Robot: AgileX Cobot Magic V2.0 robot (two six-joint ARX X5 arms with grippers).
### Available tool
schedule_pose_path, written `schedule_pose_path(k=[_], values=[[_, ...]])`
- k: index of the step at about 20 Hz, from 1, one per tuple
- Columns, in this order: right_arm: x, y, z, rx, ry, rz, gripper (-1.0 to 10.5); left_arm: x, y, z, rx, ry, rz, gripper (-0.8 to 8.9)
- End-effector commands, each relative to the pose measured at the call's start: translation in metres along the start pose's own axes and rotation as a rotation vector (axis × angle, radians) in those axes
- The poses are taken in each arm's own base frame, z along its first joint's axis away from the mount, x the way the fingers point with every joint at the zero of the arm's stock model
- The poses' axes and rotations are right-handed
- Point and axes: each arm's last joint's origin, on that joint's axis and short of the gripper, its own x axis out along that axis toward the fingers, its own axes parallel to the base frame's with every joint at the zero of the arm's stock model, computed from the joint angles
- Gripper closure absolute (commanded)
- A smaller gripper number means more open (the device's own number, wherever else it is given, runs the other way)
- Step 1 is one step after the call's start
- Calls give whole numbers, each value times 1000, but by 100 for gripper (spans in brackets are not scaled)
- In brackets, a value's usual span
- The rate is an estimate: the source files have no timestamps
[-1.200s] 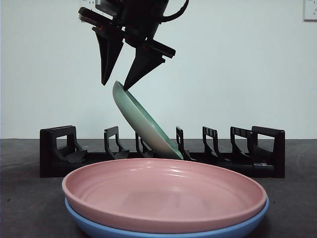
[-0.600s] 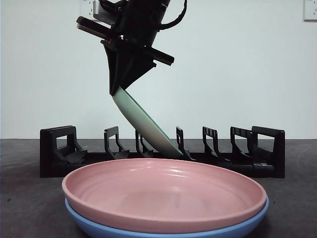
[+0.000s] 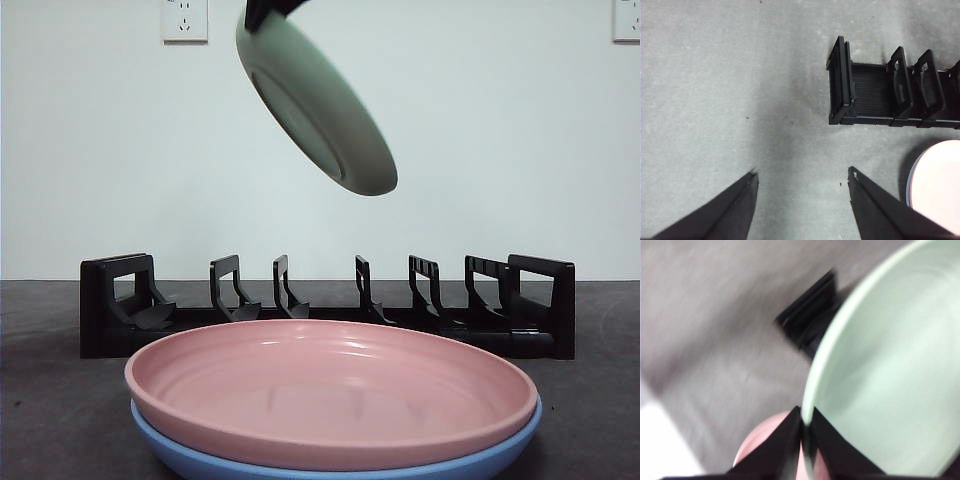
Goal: Place the plate
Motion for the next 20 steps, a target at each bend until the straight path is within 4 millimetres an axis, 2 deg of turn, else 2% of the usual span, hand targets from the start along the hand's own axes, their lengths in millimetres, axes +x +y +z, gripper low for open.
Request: schedule_pose_path(k=[1,4,6,10,13,15,17,20], values=[[-19,16,-6,-87,3,-24,930,-4,-1,5,6,-33,1,533],[-31,29,-30,-143,2,-64,930,-4,-1,5,6,-33,1,533],[-32,31,-54,-159,-19,-50,930,-4,-1,5,6,-33,1,533],[-27,32,-111,-187,-65,-58,930,-4,-1,5,6,-33,1,533],[-20,30,-152,-189,-28,-125,930,-4,-1,5,6,-33,1,534],[-12,30,-172,-225,12,-188,930,-4,-1,5,6,-33,1,534],[-6,36,-182,-318,53,-237,930,-4,-1,5,6,-33,2,534],[3,51,-187,-524,102,-297,930,-4,-1,5,6,-33,1,534]])
